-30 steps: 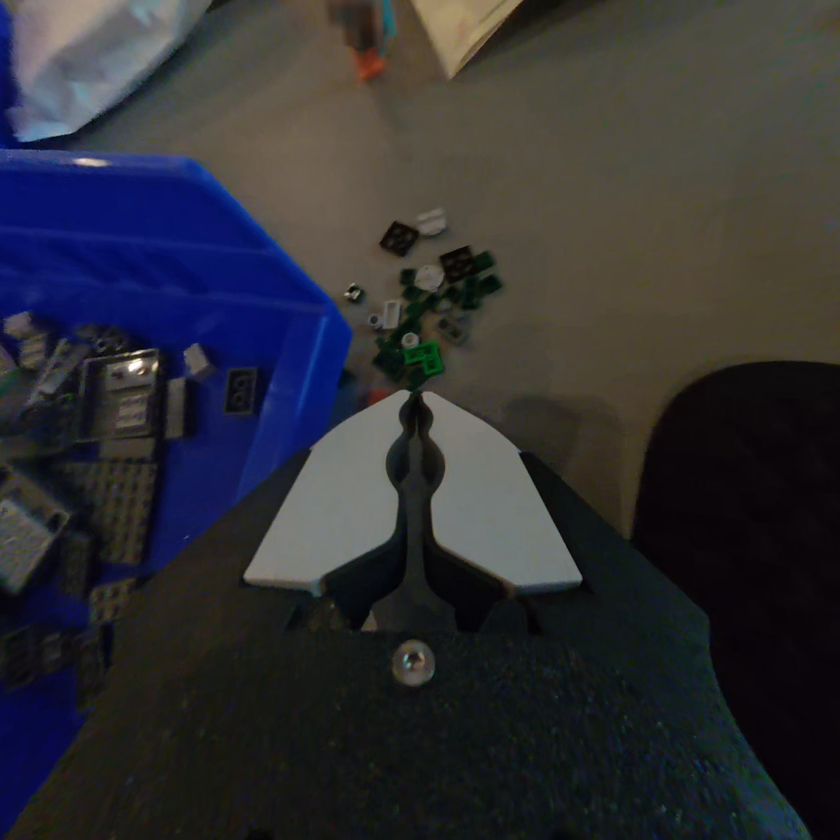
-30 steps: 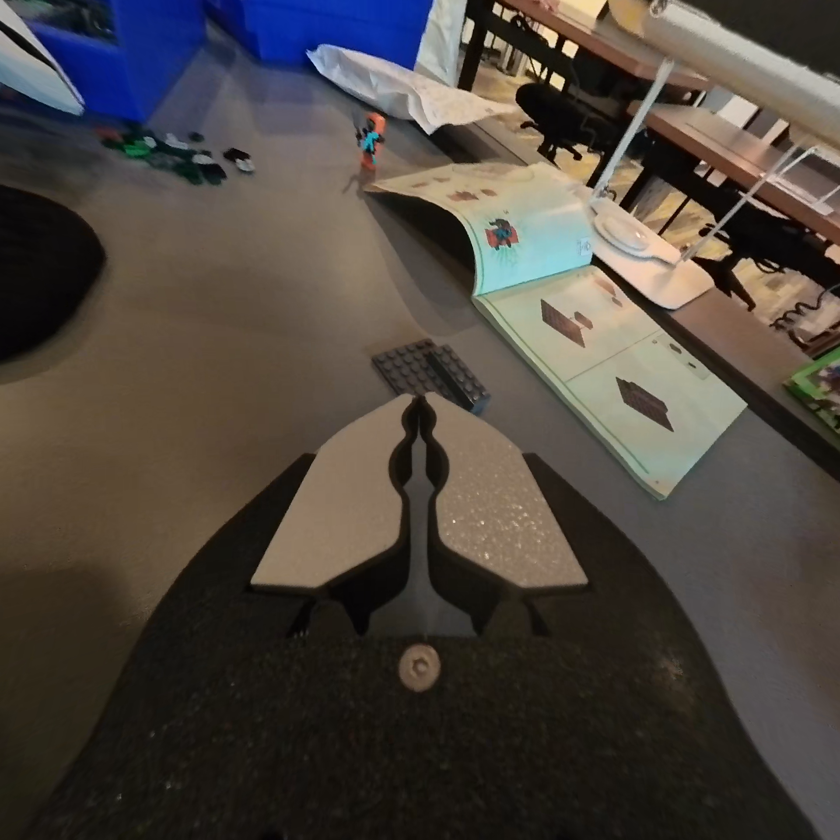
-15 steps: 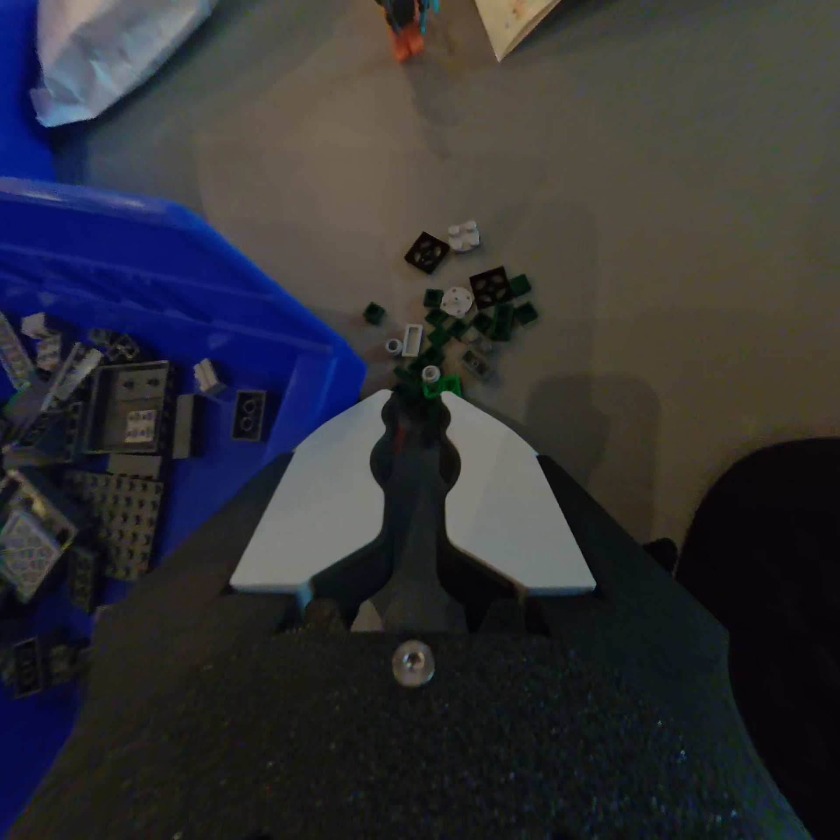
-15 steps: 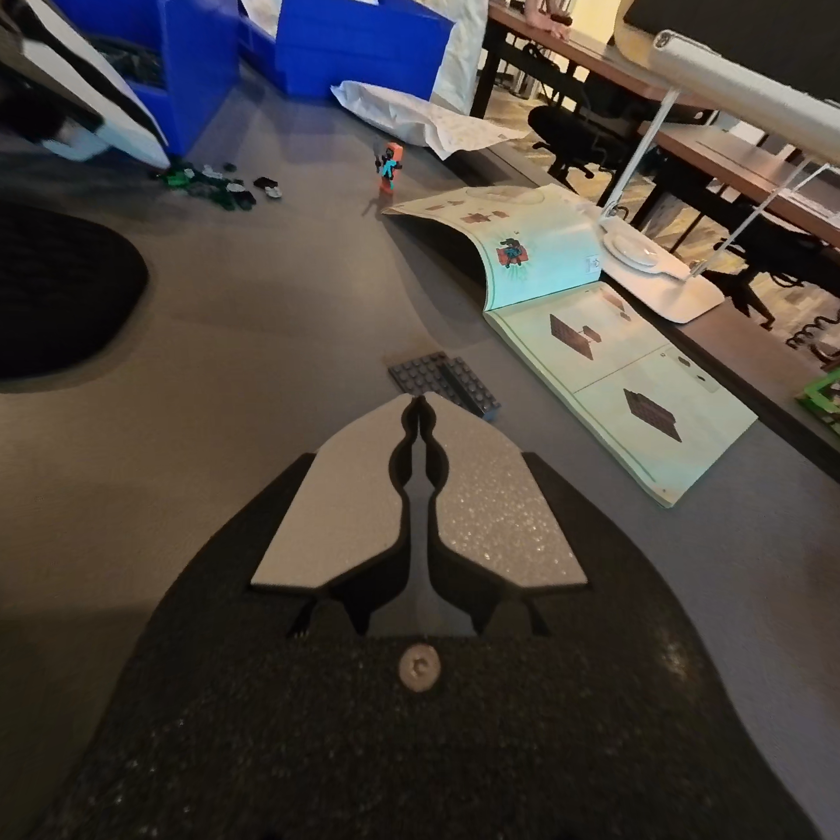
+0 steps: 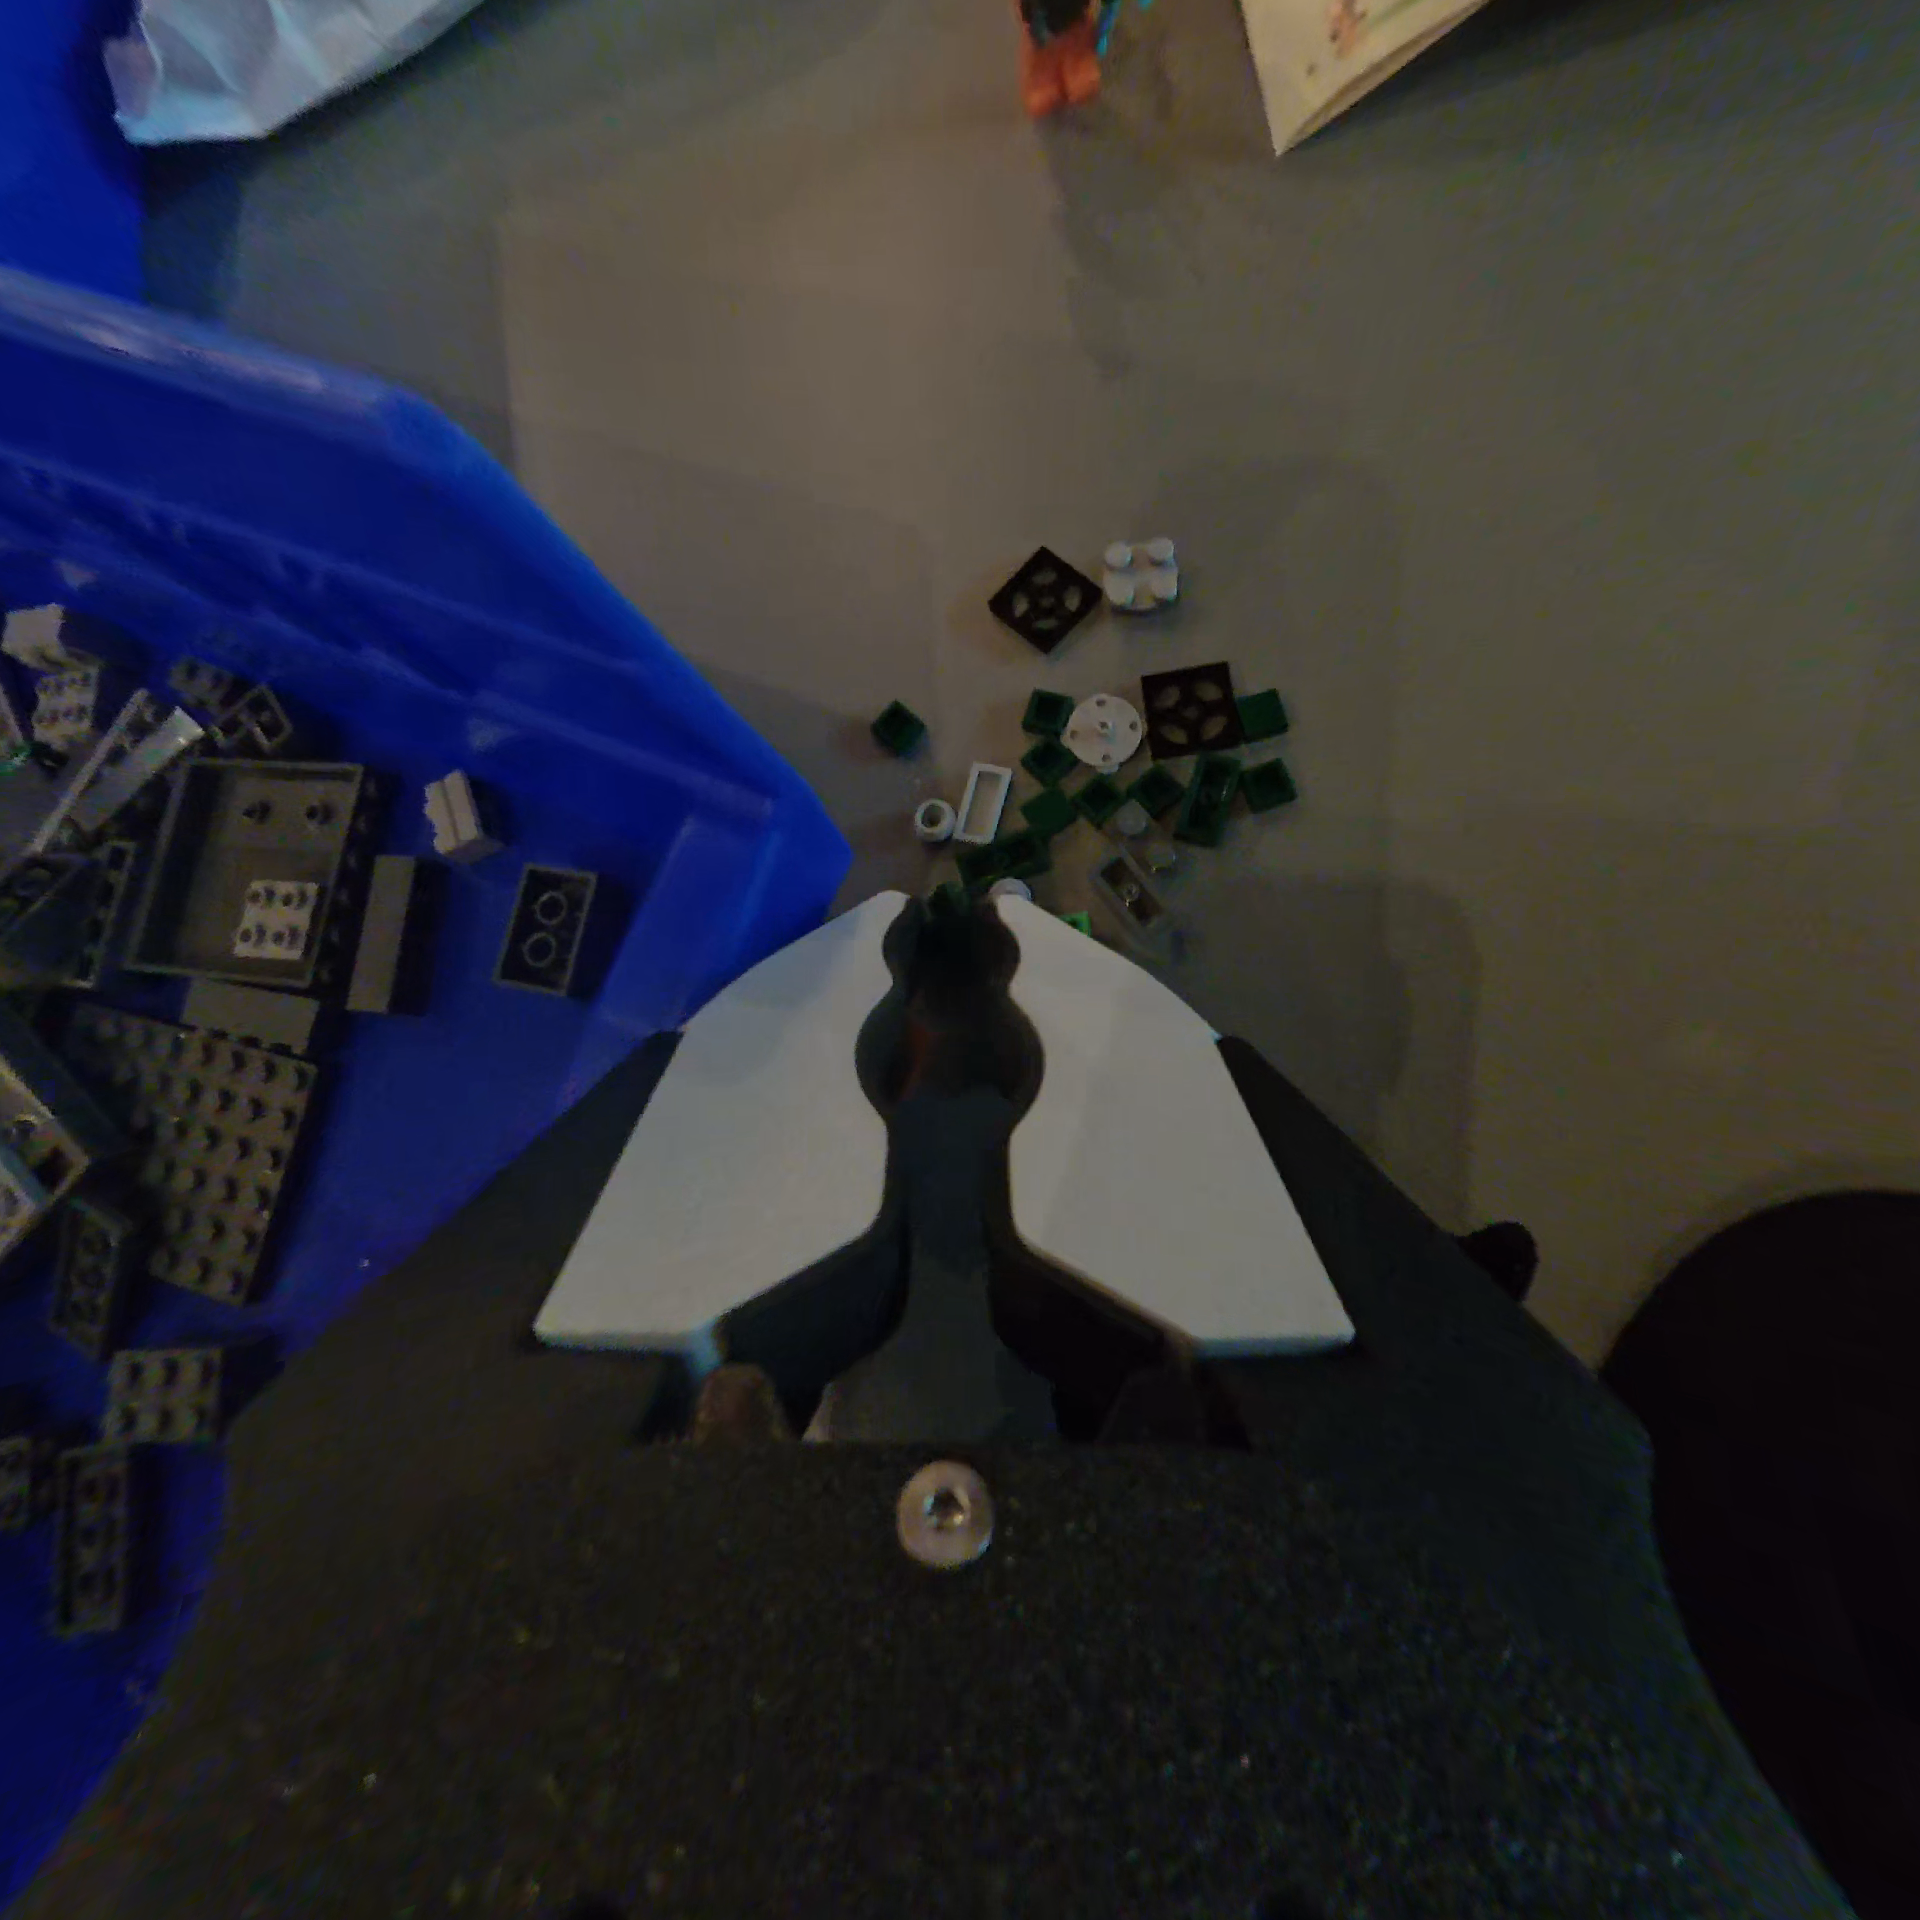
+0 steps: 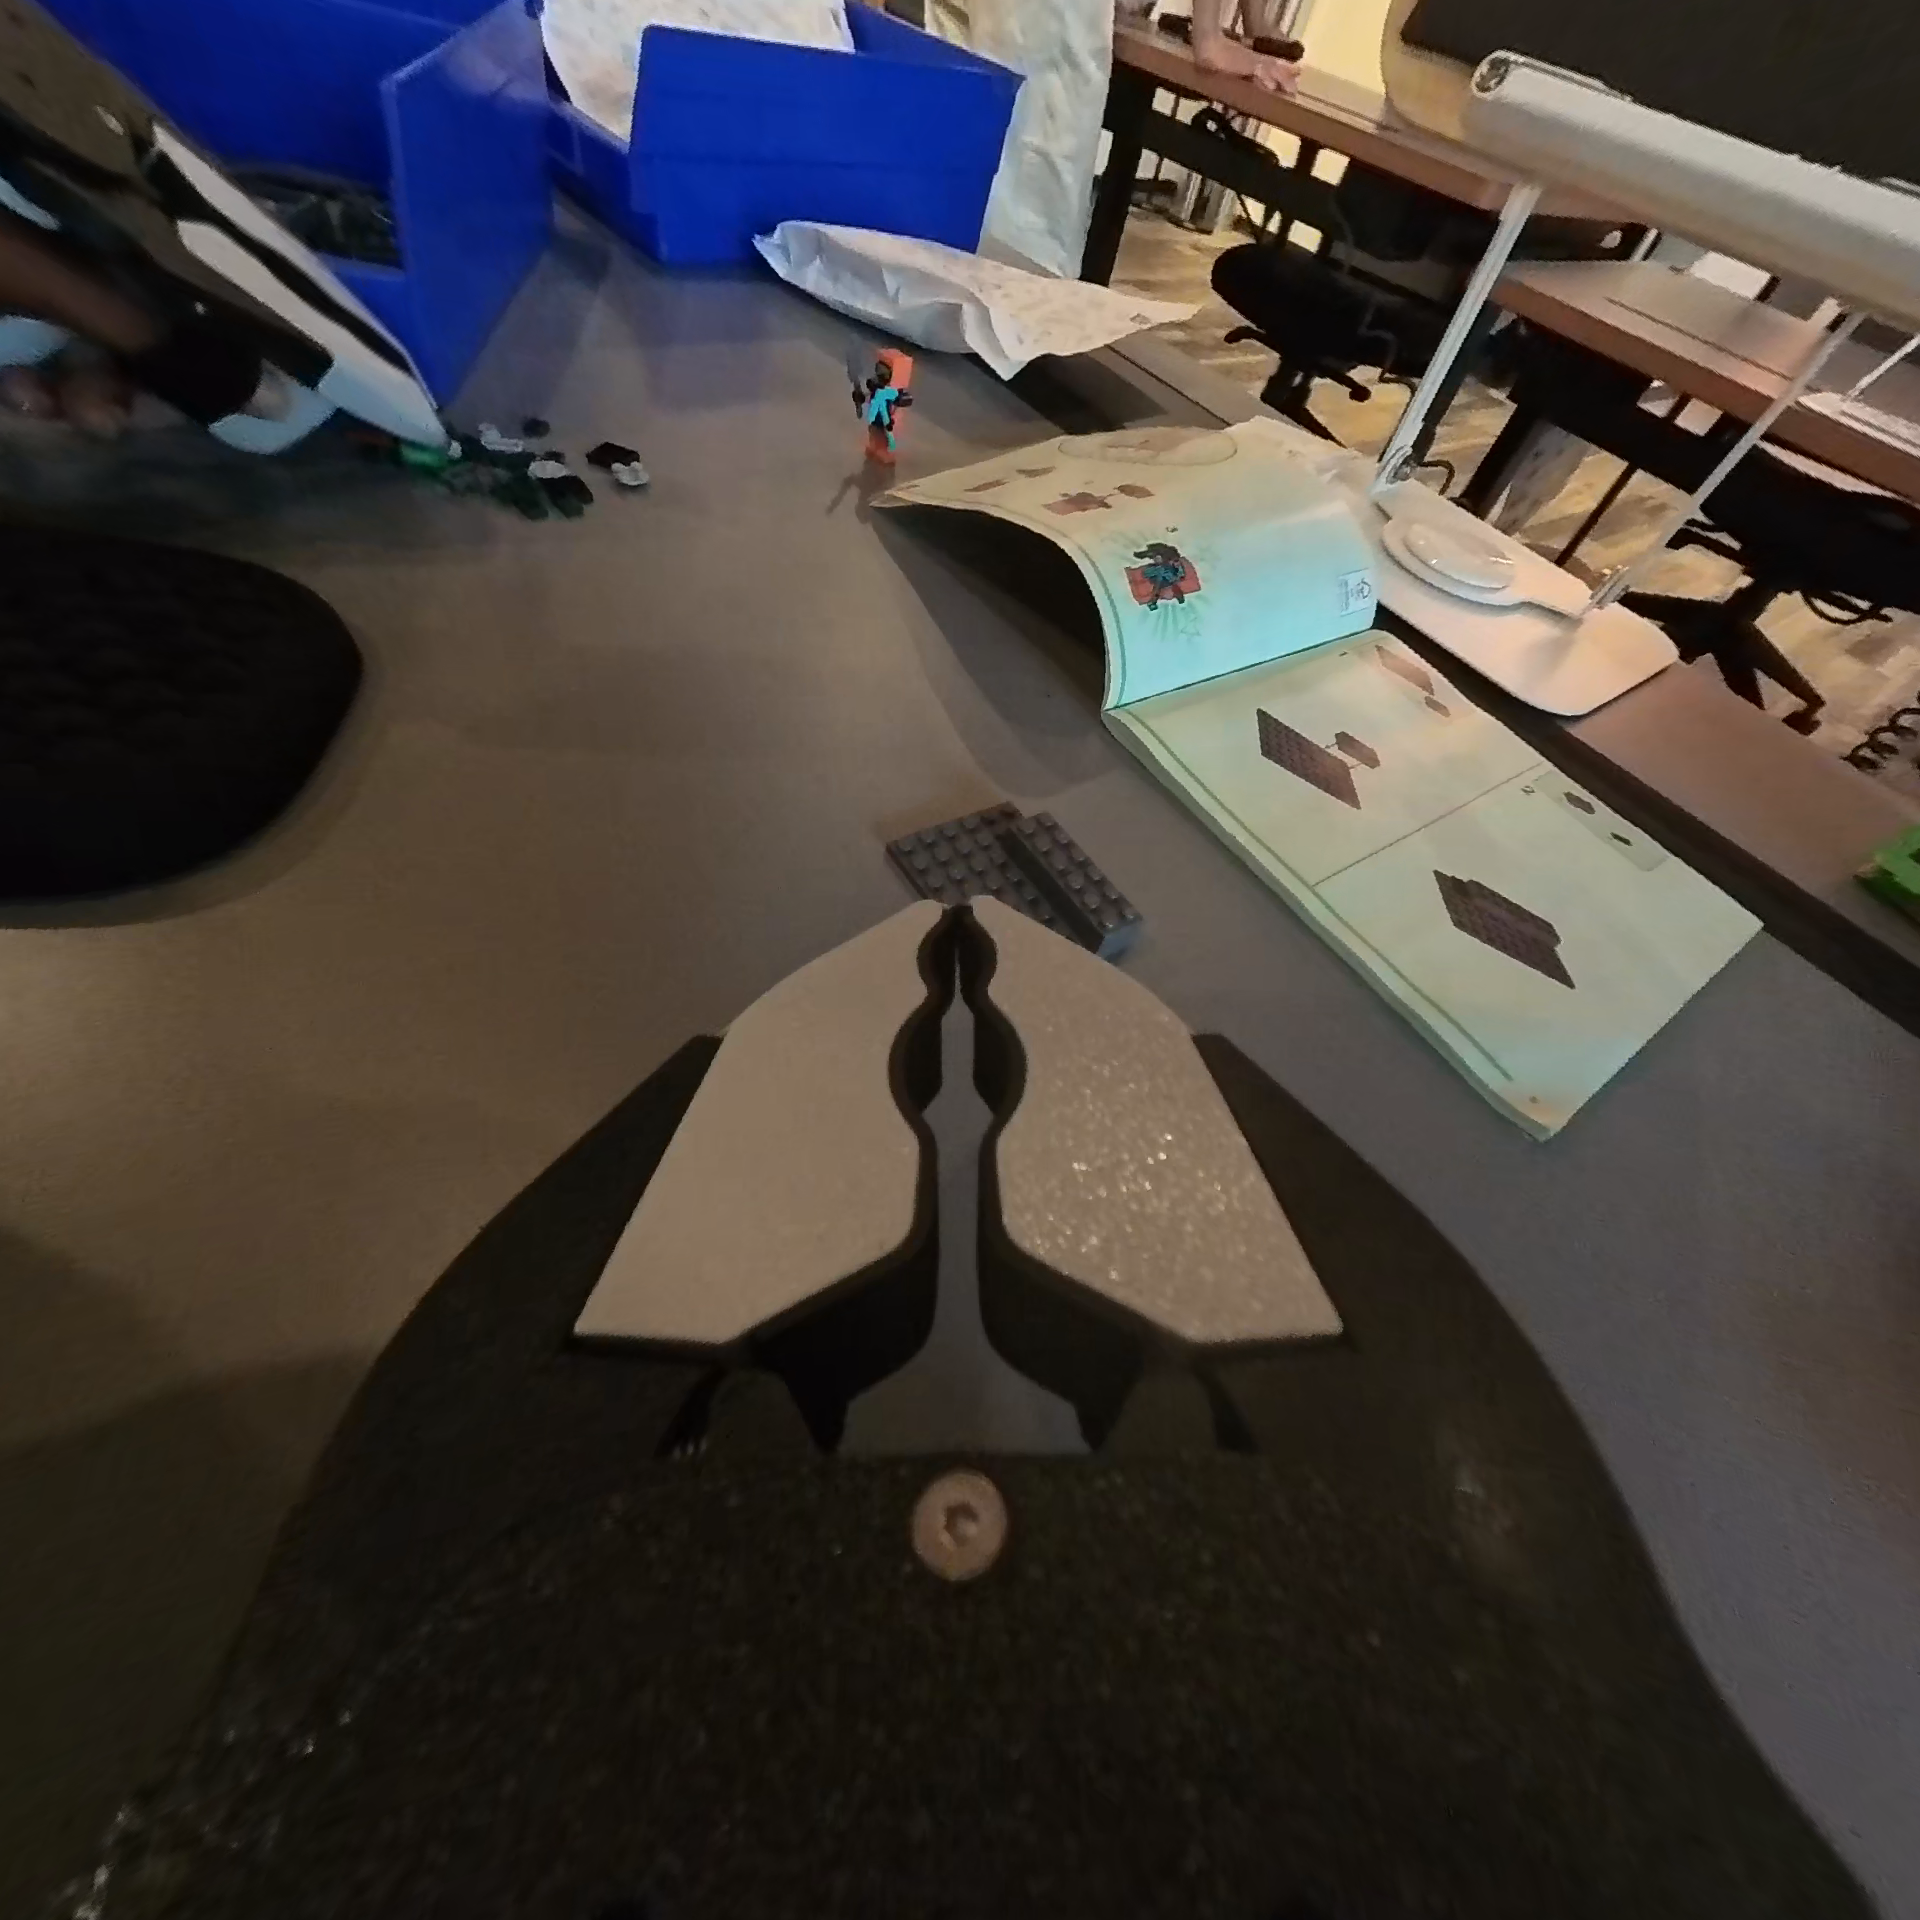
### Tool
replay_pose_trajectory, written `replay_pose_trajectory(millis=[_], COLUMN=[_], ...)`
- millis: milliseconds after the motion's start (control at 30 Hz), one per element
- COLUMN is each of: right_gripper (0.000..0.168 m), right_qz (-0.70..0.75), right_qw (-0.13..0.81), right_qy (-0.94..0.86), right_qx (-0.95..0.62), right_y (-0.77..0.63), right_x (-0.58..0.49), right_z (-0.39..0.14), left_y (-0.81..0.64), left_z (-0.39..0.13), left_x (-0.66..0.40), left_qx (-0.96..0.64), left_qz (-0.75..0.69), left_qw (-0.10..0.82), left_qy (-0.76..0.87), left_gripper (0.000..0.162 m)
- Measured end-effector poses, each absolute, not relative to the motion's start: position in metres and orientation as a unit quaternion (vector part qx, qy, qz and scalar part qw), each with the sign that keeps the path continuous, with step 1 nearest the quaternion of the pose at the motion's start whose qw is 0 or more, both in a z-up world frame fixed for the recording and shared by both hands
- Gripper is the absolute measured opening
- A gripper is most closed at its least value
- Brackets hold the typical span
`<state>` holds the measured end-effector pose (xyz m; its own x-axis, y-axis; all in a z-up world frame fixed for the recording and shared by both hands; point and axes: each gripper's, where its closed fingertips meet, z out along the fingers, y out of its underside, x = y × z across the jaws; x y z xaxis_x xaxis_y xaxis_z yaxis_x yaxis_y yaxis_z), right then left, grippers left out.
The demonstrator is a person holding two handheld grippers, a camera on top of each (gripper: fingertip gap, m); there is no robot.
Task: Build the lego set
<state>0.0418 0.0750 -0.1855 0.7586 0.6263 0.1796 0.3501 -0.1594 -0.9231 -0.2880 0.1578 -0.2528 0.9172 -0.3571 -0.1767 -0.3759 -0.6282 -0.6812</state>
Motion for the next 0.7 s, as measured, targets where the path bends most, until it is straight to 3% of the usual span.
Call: replay_pose_trajectory(millis=[433, 700], right_gripper=[0.0, 0.0], right_qz=[0.12, 0.114], right_qw=[0.552, 0.55], right_qy=[-0.323, -0.325], right_qx=[-0.76, -0.761], right_y=[0.078, 0.078], right_x=[0.041, 0.041], right_z=[-0.193, -0.194], left_y=[0.158, 0.147], left_z=[-0.253, -0.226], left_x=[-0.295, -0.28], left_qx=[-0.893, -0.879], left_qz=[0.048, -0.053], left_qw=[0.391, 0.43], left_qy=[0.217, 0.198], left_gripper=[0.002, 0.0])
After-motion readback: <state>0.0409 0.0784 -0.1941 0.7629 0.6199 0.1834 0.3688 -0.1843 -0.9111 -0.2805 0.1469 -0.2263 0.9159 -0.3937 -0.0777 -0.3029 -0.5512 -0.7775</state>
